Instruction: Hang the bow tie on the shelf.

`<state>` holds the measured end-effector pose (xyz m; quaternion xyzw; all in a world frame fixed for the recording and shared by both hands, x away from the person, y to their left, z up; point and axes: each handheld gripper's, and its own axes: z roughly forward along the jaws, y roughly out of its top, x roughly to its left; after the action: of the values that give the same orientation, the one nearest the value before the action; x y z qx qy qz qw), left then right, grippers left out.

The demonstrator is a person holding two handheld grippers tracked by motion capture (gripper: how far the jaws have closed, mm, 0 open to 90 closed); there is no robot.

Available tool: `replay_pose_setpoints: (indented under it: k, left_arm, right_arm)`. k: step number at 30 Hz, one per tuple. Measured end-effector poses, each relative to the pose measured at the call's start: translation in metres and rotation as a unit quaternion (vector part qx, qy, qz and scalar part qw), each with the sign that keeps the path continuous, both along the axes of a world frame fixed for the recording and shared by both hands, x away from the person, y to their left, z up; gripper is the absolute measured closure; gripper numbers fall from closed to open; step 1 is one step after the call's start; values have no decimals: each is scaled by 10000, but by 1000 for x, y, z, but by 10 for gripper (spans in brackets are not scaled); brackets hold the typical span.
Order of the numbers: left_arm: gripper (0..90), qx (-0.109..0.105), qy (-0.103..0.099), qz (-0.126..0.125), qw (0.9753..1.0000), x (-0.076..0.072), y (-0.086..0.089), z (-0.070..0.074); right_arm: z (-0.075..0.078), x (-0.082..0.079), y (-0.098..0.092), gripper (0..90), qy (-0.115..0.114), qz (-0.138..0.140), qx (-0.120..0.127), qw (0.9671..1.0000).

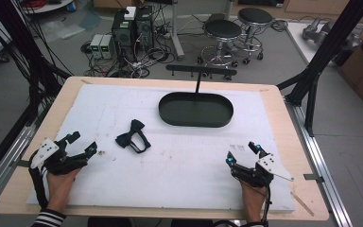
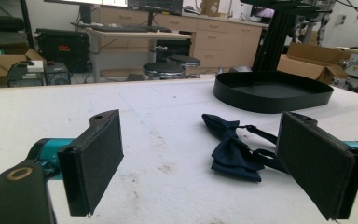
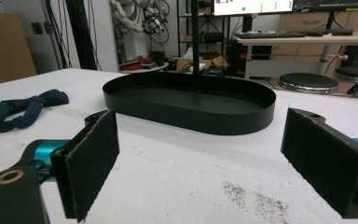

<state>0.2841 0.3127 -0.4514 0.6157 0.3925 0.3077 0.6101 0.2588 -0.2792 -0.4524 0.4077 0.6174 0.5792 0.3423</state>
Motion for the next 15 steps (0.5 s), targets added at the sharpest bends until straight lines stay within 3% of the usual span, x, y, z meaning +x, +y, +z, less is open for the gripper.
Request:
replay_pose_setpoints:
  k: [8, 12, 15]
  left_arm:
    - [151, 180, 52, -90, 9998, 3, -1, 18]
    - [151, 225, 129, -194, 9995, 8, -4, 30]
    - [151, 372, 230, -253, 9987, 12, -8, 37]
  right_arm:
    - [0, 0, 0, 104, -7, 14, -9, 10000]
    - [0, 0, 0, 103, 1, 21, -2, 10000]
    - [0, 0, -1, 103, -8, 22, -8, 10000]
